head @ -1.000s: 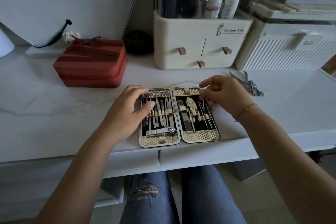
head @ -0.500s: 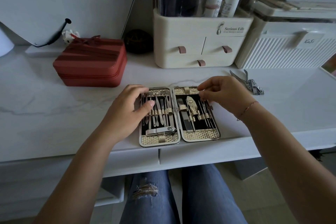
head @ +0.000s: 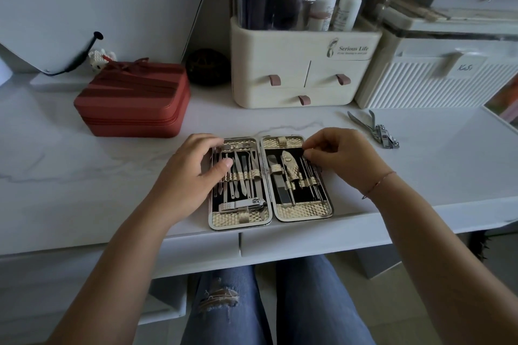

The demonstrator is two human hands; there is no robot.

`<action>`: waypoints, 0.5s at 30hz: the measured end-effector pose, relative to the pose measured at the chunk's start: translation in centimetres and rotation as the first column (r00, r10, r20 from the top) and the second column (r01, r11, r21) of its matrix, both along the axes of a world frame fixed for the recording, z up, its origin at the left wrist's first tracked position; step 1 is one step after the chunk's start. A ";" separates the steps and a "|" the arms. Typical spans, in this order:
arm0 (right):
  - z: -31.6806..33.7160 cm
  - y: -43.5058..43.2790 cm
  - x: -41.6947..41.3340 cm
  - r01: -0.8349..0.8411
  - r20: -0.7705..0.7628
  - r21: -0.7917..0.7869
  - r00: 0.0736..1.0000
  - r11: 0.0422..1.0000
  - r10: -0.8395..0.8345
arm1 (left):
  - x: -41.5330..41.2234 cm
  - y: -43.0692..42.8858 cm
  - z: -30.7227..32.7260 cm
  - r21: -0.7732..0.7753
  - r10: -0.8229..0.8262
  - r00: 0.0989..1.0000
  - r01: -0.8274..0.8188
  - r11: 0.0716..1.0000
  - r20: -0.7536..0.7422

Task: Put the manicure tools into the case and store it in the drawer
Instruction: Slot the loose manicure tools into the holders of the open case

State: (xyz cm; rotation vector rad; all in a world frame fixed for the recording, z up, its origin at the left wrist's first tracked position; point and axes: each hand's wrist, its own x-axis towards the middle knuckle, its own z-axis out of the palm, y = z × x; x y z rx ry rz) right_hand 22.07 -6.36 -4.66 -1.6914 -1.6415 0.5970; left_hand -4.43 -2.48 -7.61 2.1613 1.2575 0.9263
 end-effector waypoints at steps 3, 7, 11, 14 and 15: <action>0.3 0.0 2.7 0.225 0.005 0.176 0.973 0.958 -0.230 | 0.0 0.0 -0.1 0.002 0.000 1.000 0.000 1.000 0.010; 0.2 0.1 8.9 0.531 0.185 0.244 0.796 0.811 -0.577 | 0.0 0.0 -0.1 -0.001 0.002 1.000 -0.002 1.000 0.012; -0.9 -0.2 11.0 0.532 0.270 0.090 0.801 0.842 -0.535 | 0.0 0.0 -0.1 -0.001 0.000 1.000 0.000 1.000 0.015; -1.1 -0.7 10.6 0.516 0.222 0.130 0.817 0.847 -0.532 | 0.0 0.0 -0.1 -0.003 0.002 1.000 -0.001 1.000 0.015; -1.3 -0.9 10.5 0.520 0.210 0.147 0.815 0.841 -0.540 | 0.0 0.0 -0.2 -0.003 0.003 1.000 -0.003 1.000 0.012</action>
